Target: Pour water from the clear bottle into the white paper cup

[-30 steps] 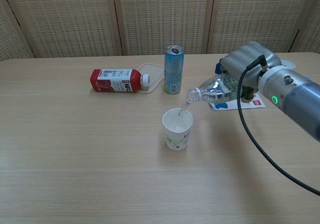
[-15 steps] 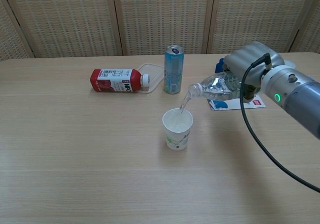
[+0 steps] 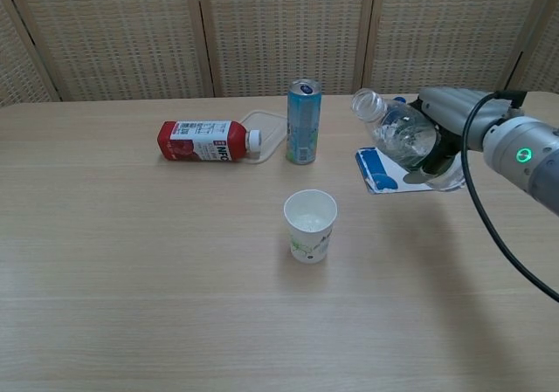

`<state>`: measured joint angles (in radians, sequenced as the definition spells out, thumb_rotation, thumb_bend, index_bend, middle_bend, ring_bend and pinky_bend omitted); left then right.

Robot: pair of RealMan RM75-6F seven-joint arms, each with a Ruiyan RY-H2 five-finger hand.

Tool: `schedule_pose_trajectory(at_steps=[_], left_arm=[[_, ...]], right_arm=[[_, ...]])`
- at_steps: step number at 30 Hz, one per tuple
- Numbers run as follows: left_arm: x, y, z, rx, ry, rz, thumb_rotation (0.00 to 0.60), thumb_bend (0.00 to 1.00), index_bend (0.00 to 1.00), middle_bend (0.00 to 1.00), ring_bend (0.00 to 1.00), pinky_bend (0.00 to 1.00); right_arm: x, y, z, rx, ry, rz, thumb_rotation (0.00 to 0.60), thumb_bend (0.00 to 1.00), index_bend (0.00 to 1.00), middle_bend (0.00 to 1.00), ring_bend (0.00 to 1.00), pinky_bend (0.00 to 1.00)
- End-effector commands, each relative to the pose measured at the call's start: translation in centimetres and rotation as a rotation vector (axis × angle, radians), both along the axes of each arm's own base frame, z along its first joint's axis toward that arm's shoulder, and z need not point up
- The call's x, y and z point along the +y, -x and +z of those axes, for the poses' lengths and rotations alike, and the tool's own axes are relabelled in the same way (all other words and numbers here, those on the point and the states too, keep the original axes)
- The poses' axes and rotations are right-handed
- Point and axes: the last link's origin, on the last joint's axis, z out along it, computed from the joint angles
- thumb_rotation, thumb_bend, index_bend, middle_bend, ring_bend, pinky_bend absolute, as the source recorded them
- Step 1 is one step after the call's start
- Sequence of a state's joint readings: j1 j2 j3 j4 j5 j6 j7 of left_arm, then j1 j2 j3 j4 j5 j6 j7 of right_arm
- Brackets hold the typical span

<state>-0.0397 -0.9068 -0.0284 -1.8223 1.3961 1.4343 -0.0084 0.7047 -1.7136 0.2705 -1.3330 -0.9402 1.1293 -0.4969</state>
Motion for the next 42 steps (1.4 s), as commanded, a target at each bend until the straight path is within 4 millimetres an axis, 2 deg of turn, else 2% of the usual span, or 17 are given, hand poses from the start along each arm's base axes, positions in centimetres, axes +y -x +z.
schedule_pose_trajectory(at_steps=[1,4,11,22,24,26,30,33,35,37,38,42], left_arm=[[0.0,0.0,-0.2,0.005,0.009,0.001,0.6,0.09,0.0,0.0,0.0,0.0],[-0.1,-0.1,-0.4,0.009,0.013,-0.003,0.6,0.09,0.0,0.0,0.0,0.0],[-0.1,0.0,-0.6,0.013,0.018,0.0,0.6,0.09,0.0,0.0,0.0,0.0],[0.0,0.0,-0.7,0.005,0.031,-0.001,0.6,0.09,0.0,0.0,0.0,0.0],[0.0,0.0,-0.7,0.006,0.036,-0.005,0.6,0.09,0.0,0.0,0.0,0.0],[-0.1,0.0,-0.7,0.005,0.037,-0.006,0.6,0.09,0.0,0.0,0.0,0.0],[-0.1,-0.1,-0.7,0.004,0.035,-0.006,0.6,0.09,0.0,0.0,0.0,0.0],[-0.1,-0.1,-0.7,0.003,0.037,-0.01,0.6,0.09,0.0,0.0,0.0,0.0],[-0.1,-0.1,-0.7,0.002,0.036,-0.014,0.6,0.09,0.0,0.0,0.0,0.0],[-0.1,-0.1,-0.8,0.002,0.036,-0.017,0.6,0.09,0.0,0.0,0.0,0.0],[-0.1,-0.1,-0.8,0.002,0.036,-0.017,0.6,0.09,0.0,0.0,0.0,0.0],[-0.1,-0.2,-0.8,0.001,0.038,-0.02,0.6,0.09,0.0,0.0,0.0,0.0]], right_arm=[[0.6,1.5,0.0,-0.193,-0.052,-0.051,0.6,0.63,0.62,0.62,0.54,0.62],[1.0,2.2,-0.7,-0.338,-0.124,-0.101,0.6,0.63,0.62,0.62,0.54,0.62],[1.4,2.7,-1.8,-0.47,-0.198,-0.147,0.6,0.63,0.62,0.62,0.54,0.62],[1.5,3.7,-3.1,-0.582,-0.184,-0.098,0.6,0.63,0.62,0.62,0.54,0.62],[1.5,3.9,-3.4,-0.587,-0.174,-0.089,0.6,0.58,0.62,0.62,0.54,0.58],[1.4,4.2,-3.6,-0.593,-0.162,-0.088,0.6,0.48,0.62,0.62,0.54,0.53],[1.3,4.6,-3.9,-0.605,-0.148,-0.096,0.6,0.43,0.62,0.62,0.53,0.51],[1.3,4.8,-3.9,-0.615,-0.146,-0.092,0.6,0.34,0.61,0.58,0.48,0.49],[1.3,4.8,-3.9,-0.631,-0.153,-0.089,0.6,0.2,0.53,0.46,0.4,0.46],[1.3,4.9,-3.9,-0.649,-0.164,-0.09,0.6,0.06,0.38,0.32,0.3,0.39],[1.3,5.0,-3.8,-0.654,-0.163,-0.088,0.6,0.02,0.34,0.28,0.26,0.36],[1.2,5.3,-3.8,-0.657,-0.167,-0.092,0.6,0.0,0.3,0.24,0.21,0.32]])
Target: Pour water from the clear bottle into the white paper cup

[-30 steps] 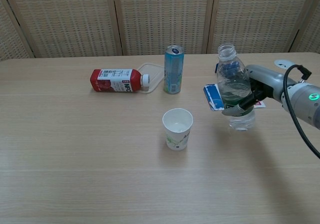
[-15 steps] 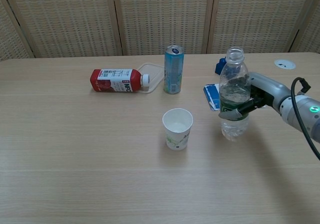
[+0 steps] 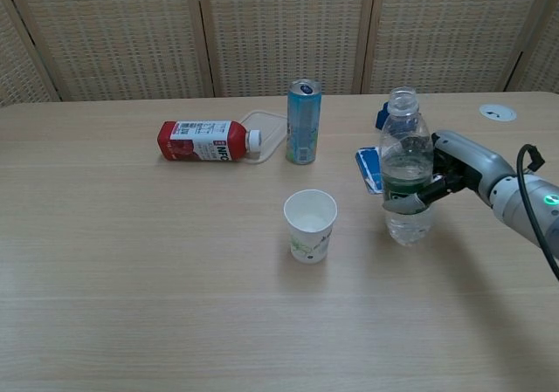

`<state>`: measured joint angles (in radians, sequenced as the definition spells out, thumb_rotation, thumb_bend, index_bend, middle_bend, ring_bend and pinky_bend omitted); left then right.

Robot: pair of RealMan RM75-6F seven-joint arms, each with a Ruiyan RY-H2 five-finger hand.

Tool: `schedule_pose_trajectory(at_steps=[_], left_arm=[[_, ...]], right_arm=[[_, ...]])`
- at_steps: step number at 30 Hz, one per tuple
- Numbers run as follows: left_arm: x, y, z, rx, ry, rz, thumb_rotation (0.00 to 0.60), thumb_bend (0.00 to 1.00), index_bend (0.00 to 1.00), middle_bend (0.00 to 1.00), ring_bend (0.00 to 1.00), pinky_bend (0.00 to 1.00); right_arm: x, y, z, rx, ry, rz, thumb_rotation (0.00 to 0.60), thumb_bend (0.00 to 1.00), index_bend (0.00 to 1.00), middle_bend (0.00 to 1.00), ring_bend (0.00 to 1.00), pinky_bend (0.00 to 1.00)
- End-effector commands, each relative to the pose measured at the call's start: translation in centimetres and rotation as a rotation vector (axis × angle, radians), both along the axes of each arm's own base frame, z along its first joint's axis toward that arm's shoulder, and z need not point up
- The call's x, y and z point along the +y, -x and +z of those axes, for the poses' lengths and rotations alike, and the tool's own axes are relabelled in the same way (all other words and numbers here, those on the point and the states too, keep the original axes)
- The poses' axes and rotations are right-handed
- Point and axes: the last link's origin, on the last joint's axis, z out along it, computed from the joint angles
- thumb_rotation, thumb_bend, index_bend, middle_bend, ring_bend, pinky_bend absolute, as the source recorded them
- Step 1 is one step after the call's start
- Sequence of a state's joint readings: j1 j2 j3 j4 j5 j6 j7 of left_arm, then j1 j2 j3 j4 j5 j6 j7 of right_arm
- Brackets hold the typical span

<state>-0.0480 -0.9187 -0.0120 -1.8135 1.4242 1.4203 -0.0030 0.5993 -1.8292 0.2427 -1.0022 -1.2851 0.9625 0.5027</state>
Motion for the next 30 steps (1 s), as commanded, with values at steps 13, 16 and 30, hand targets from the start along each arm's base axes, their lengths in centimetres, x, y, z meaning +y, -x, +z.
schedule_pose_trajectory(at_steps=[13,16,30], left_arm=[[-0.1,-0.1,0.0,-0.001,-0.002,-0.004,0.6,0.09,0.0,0.0,0.0,0.0],[-0.2,-0.1,0.0,0.0,-0.001,-0.003,0.6,0.09,0.0,0.0,0.0,0.0],[-1.0,-0.5,0.5,-0.012,-0.011,-0.025,0.6,0.09,0.0,0.0,0.0,0.0]], right_arm=[[0.2,0.9,0.8,0.046,-0.03,0.026,0.6,0.0,0.1,0.04,0.01,0.05],[0.4,1.4,1.3,0.095,-0.07,0.033,0.6,0.0,0.0,0.0,0.0,0.0],[2.8,4.8,8.4,0.317,-0.08,0.0,0.6,0.0,0.0,0.0,0.0,0.0]])
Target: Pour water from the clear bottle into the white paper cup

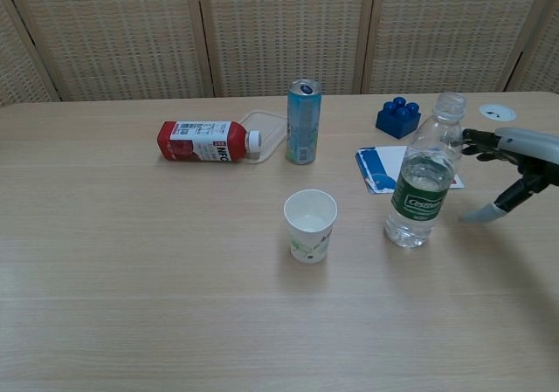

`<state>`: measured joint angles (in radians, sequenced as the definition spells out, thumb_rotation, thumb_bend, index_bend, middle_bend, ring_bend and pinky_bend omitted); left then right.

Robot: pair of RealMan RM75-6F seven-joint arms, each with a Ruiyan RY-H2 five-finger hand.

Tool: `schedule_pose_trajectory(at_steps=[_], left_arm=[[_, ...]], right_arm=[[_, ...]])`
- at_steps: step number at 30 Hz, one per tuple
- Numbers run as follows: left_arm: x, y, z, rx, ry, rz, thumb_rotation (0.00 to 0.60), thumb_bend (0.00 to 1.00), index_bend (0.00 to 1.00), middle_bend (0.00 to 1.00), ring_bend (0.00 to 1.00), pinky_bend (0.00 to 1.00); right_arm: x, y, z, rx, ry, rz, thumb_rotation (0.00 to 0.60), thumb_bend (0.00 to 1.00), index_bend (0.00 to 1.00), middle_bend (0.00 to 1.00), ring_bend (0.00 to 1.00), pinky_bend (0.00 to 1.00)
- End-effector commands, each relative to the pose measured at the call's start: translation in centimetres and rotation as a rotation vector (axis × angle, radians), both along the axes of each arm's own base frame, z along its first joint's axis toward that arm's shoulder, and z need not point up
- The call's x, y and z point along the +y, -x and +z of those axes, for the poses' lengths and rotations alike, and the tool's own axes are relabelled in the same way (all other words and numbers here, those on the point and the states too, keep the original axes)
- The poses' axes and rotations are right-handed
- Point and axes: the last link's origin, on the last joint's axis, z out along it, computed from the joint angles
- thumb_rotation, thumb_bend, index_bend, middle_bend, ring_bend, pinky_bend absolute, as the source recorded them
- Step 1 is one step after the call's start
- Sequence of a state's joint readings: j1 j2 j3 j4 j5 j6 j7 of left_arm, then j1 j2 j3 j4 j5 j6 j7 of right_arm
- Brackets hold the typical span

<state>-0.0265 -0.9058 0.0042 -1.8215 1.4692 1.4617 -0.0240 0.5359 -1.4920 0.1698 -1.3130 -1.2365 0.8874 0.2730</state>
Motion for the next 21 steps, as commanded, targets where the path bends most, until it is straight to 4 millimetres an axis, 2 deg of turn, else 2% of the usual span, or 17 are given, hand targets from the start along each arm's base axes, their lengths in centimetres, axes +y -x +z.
schedule_pose_trajectory(at_steps=[1,5,6,10,14,21], left_arm=[[-0.2,0.0,0.1,-0.002,-0.003,-0.001,0.6,0.09,0.0,0.0,0.0,0.0],[-0.4,0.0,0.2,0.009,-0.025,-0.006,0.6,0.09,0.0,0.0,0.0,0.0],[-0.4,-0.1,0.3,0.018,-0.035,-0.008,0.6,0.09,0.0,0.0,0.0,0.0],[-0.5,-0.1,0.0,0.03,-0.043,-0.015,0.6,0.09,0.0,0.0,0.0,0.0],[-0.7,-0.3,-0.3,0.037,-0.045,-0.023,0.6,0.09,0.0,0.0,0.0,0.0],[-0.9,-0.4,-0.4,0.045,-0.05,-0.031,0.6,0.09,0.0,0.0,0.0,0.0]], right_arm=[[0.9,1.5,1.9,0.065,0.012,-0.019,0.6,0.0,0.0,0.0,0.0,0.0],[1.9,3.7,5.4,0.237,0.071,0.019,0.6,0.0,0.0,0.0,0.0,0.0],[2.4,4.6,7.0,0.318,0.133,0.051,0.6,0.0,0.0,0.0,0.0,0.0],[4.7,5.5,9.6,0.398,0.293,0.115,0.6,0.0,0.0,0.0,0.0,0.0],[7.1,5.4,11.0,0.41,0.384,0.163,0.6,0.0,0.0,0.0,0.0,0.0],[9.5,5.2,11.3,0.43,0.442,0.234,0.6,0.0,0.0,0.0,0.0,0.0]])
